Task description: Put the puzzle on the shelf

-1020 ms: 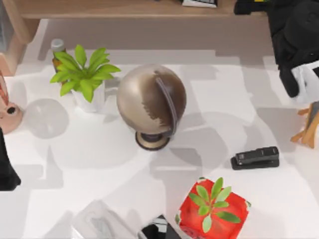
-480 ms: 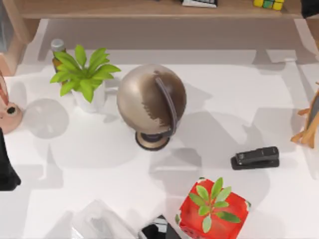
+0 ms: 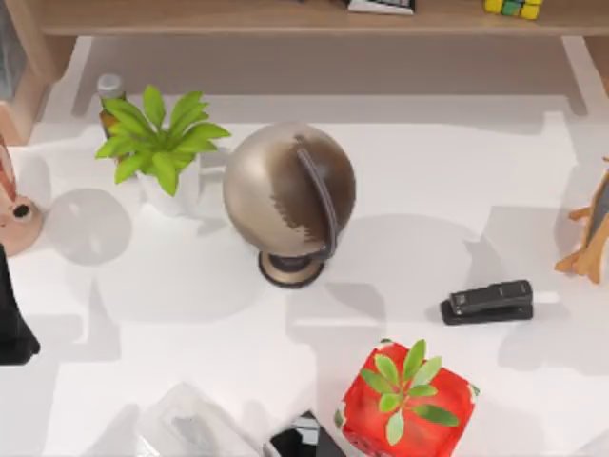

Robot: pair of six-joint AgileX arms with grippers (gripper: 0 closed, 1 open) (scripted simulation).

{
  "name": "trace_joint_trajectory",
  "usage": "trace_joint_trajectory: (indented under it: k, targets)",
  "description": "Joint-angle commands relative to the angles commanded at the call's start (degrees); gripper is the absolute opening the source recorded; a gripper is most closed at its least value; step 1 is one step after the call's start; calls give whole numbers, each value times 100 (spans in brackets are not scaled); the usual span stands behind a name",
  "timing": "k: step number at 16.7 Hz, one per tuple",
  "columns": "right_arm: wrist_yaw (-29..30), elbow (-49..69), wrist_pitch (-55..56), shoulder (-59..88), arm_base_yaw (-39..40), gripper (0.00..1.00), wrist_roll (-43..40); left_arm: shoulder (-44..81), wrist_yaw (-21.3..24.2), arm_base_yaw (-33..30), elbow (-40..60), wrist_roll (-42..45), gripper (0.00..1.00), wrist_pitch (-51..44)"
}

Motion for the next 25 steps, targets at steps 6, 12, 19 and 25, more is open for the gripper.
trace_joint_trajectory:
  k: [6,12,19,25]
  targets:
    - [-1049,-709,-276,656,-1110,100,-2035,0,0,0,0,0,100,0]
    - [-1316,-715,-559,1123,-1007,100,-2527,0,0,0,0,0,100,0]
    - [-1039,-343,-819,1242,-730,100,-2531,0,0,0,0,0,100,0]
    - [-978,-264,-875,1268,-671,92,-2534,0,0,0,0,0,100,0]
